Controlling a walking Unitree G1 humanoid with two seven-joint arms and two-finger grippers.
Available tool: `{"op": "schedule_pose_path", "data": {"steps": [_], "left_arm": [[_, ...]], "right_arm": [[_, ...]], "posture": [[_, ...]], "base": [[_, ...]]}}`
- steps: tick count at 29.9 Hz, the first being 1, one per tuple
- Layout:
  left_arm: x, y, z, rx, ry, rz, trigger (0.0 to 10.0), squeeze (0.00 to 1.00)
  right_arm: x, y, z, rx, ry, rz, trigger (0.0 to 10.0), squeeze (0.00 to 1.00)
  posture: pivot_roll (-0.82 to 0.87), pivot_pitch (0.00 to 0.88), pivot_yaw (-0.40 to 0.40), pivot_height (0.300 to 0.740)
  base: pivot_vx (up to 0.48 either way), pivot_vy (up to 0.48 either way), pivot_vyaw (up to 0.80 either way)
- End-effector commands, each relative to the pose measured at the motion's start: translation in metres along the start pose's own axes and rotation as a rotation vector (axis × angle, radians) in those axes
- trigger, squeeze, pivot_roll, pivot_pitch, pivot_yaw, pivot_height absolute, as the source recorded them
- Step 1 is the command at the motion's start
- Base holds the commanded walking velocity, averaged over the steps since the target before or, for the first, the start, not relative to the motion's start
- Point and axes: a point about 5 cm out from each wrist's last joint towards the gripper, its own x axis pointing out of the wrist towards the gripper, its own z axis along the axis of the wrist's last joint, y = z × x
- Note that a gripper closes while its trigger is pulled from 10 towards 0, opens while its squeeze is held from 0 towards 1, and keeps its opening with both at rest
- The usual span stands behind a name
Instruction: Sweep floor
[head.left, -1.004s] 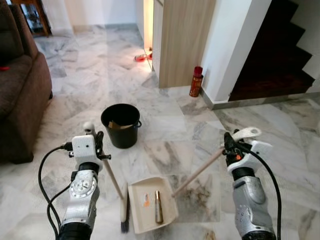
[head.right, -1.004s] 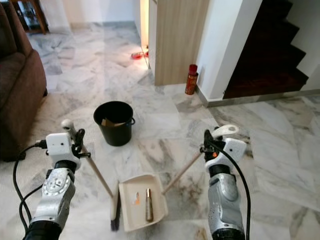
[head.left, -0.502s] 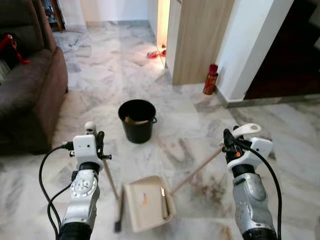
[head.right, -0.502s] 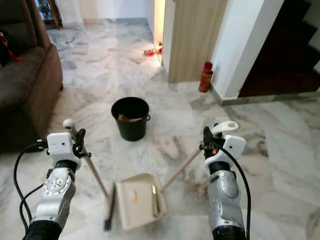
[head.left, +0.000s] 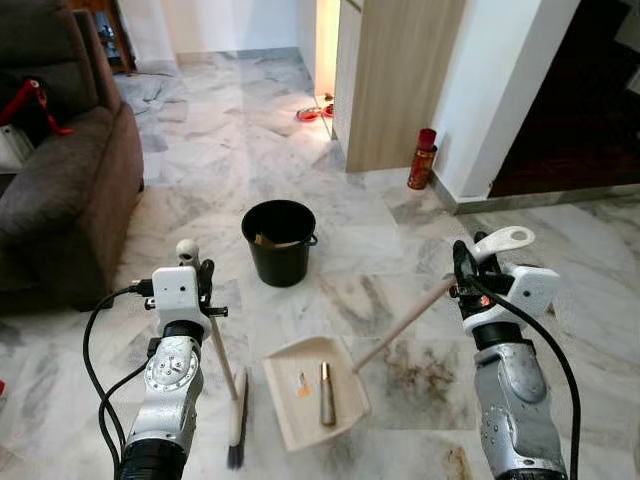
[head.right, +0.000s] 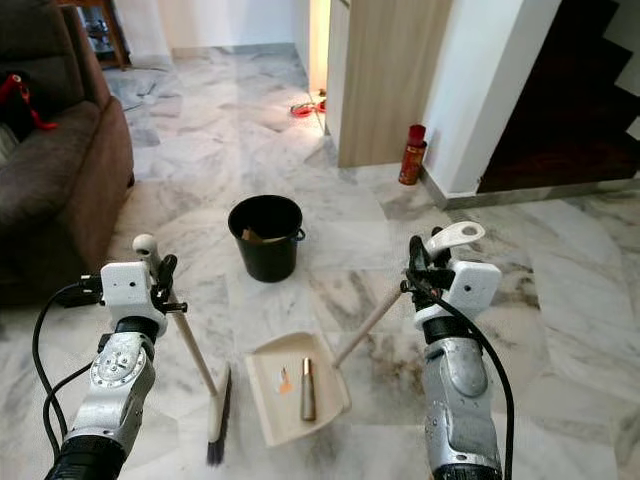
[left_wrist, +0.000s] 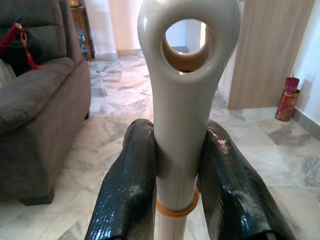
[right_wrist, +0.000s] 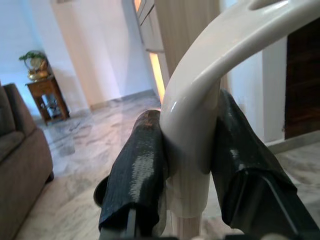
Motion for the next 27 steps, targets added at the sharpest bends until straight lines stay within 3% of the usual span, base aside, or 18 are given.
{"op": "schedule_pose_path", "data": {"steps": [1,13,17,27], "left_arm": [[0.006,-0.002,0.009,0.023,-0.047,-0.022,10.0,0.00],[0.005,0.000,0.011,0.023,-0.056,-0.021,10.0,0.00],[0.005,0.000,0.011,0.028,-0.054,-0.018,10.0,0.00],[0.000,-0.003,0.008,0.051,-0.051,-0.029,10.0,0.00]], "right_arm": [[0.004,0.004,0.019,0.021,-0.079,0.003,10.0,0.00],[0.013,0.022,0.060,0.005,-0.201,0.061,10.0,0.00],[0.021,0.025,0.075,0.038,-0.244,0.053,10.0,0.00],[0.031,0.028,0.088,0.081,-0.283,0.002,10.0,0.00]], "posture": [[-0.04,0.000,0.022,0.740],[-0.03,0.000,0.019,0.740],[-0.03,0.000,0.019,0.740],[-0.03,0.000,0.011,0.740]], "base": [[0.000,0.000,0.00],[0.000,0.000,0.00],[0.000,0.000,0.00],[0.000,0.000,0.00]]}}
